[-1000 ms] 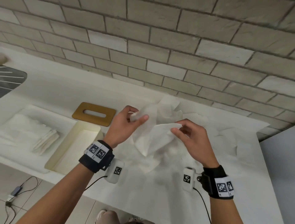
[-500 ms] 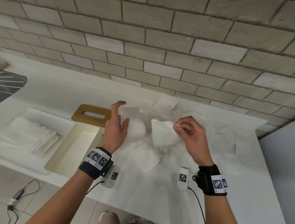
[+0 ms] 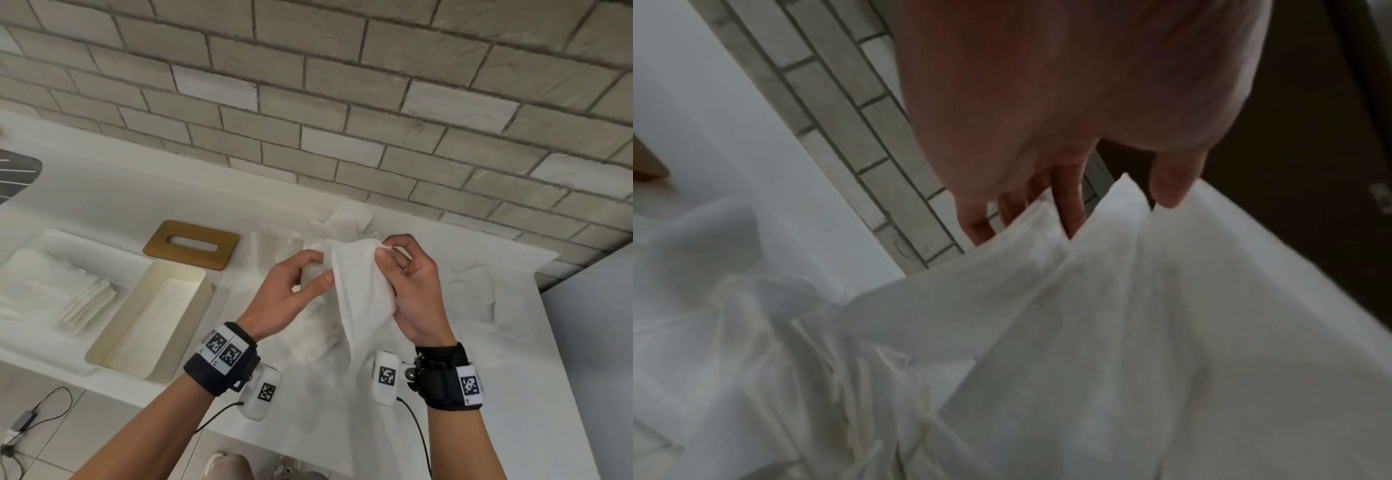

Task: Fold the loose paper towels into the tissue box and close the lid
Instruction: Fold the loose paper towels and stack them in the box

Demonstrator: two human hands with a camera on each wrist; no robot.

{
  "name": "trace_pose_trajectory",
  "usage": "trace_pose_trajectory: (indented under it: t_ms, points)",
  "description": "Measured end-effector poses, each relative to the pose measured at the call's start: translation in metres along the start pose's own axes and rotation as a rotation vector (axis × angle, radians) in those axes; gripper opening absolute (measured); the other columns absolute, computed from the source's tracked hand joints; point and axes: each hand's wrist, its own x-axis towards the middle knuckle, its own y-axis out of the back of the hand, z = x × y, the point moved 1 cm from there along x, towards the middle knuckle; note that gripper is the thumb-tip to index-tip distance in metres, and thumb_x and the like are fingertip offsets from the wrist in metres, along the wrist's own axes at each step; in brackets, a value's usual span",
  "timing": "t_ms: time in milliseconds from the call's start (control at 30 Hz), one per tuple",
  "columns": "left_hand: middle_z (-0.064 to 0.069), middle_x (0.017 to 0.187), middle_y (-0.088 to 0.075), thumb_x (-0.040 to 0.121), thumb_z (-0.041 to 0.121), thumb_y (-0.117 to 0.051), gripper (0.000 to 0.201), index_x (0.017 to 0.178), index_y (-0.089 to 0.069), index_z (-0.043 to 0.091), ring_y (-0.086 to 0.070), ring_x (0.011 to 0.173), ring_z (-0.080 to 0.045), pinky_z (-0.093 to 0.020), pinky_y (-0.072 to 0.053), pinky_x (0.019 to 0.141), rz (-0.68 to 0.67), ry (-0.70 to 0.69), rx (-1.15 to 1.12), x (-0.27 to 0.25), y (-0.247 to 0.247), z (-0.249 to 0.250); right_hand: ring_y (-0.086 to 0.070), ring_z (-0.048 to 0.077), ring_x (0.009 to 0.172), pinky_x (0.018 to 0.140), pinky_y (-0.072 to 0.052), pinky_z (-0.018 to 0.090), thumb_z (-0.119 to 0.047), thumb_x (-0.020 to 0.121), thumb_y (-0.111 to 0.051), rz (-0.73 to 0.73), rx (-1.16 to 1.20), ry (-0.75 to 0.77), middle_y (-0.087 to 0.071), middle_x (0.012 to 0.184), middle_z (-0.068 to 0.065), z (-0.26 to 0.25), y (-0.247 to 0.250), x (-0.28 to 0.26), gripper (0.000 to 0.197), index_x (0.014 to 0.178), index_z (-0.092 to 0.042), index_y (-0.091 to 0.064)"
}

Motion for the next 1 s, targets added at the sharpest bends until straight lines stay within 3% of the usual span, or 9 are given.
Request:
trace_pose_trajectory:
  t_ms: [133,233,333,433,567,633,733,833,1000]
  points:
    - [-0.004,0.124,-0.073,0.096,0.033,-0.077,0.034,0.126,-0.073,0.019,-0.069,0.116,-0.033,-0.064,-0.051,0.103,0.004,-0.062,-0.038,0.007,0.004,-0.003,-0.069,0.026,0.085,0.071,-0.058,0.034,-0.016,0.099,-0.07,-0.034,-0.007,-0.012,-0.077,0.103,0.02,-0.005,-0.003,0.0,0.013,0.108,-0.011,-0.062]
    - [-0.008,0.118,-0.078,0.1,0.023,-0.074,0.023,0.121,-0.078,0.014,-0.071,0.112,-0.036,-0.062,-0.052,0.1,0.05,-0.066,0.0,0.012,0.0,-0.006,-0.069,0.025,0.09,0.081,-0.057,0.039,-0.013,0.1,-0.074,0.025,-0.086,0.01,-0.077,0.103,0.014,0.005,-0.003,0.006,0.013,0.098,-0.01,-0.061]
    - [-0.001,0.104,-0.08,0.098,0.039,-0.076,0.023,0.107,-0.08,0.019,-0.076,0.1,-0.028,-0.059,-0.059,0.088,0.236,0.027,0.061,0.01,0.009,-0.01,-0.07,0.02,0.097,0.094,-0.055,0.042,-0.011,0.1,-0.076,0.145,-0.251,0.096,-0.075,0.103,0.005,0.016,0.007,0.011,0.017,0.093,-0.01,-0.062]
    - [-0.001,0.09,-0.078,0.095,0.051,-0.076,0.035,0.096,-0.076,0.016,-0.075,0.086,-0.024,-0.058,-0.06,0.081,0.424,0.09,0.199,-0.001,0.041,-0.017,-0.072,0.016,0.09,0.085,-0.056,0.031,-0.016,0.1,-0.077,0.158,-0.508,0.11,-0.073,0.093,-0.003,0.016,0.012,0.014,0.016,0.094,-0.016,-0.062]
    - [0.013,0.095,-0.08,0.094,0.042,-0.079,0.017,0.1,-0.079,0.026,-0.077,0.087,-0.009,-0.048,-0.065,0.081,0.555,0.13,0.217,-0.025,0.093,-0.013,-0.072,0.005,0.08,0.073,-0.053,0.014,-0.01,0.097,-0.072,-0.065,-0.888,0.116,-0.073,0.094,-0.009,0.017,-0.014,0.028,0.032,0.117,-0.032,-0.059]
    - [0.01,0.092,-0.08,0.093,0.041,-0.081,0.016,0.097,-0.079,0.026,-0.076,0.083,-0.01,-0.046,-0.065,0.078,0.62,0.149,0.209,-0.037,0.123,-0.013,-0.07,0.008,0.078,0.076,-0.056,0.019,-0.006,0.096,-0.067,-0.206,-0.985,0.145,-0.072,0.094,-0.006,0.028,-0.038,0.039,0.038,0.115,-0.039,-0.065]
    - [0.001,0.091,-0.077,0.092,0.039,-0.081,0.02,0.095,-0.076,0.02,-0.069,0.079,-0.013,-0.045,-0.06,0.077,0.737,0.159,0.217,-0.058,0.176,-0.013,-0.066,0.004,0.081,0.081,-0.058,0.031,-0.001,0.097,-0.066,-0.238,-1.001,0.324,-0.07,0.095,-0.005,0.043,-0.088,0.054,0.034,0.105,-0.032,-0.077]
    - [0.006,0.1,-0.078,0.095,0.029,-0.078,0.009,0.101,-0.076,0.024,-0.071,0.088,-0.012,-0.04,-0.06,0.082,0.84,0.136,0.163,-0.084,0.232,-0.004,-0.06,-0.004,0.084,0.086,-0.053,0.019,0.003,0.099,-0.068,-0.18,-0.94,0.59,-0.067,0.104,-0.003,0.042,-0.15,0.058,0.023,0.104,-0.016,-0.08]
    - [0.011,0.103,-0.075,0.099,0.021,-0.072,0.015,0.113,-0.073,0.015,-0.067,0.084,0.004,-0.025,-0.054,0.075,0.942,0.118,0.194,-0.127,0.312,0.013,-0.072,0.023,0.091,0.083,-0.061,0.033,0.0,0.095,-0.075,-0.304,-1.021,0.844,-0.073,0.117,-0.001,0.076,-0.244,0.033,0.02,0.108,-0.013,-0.081]
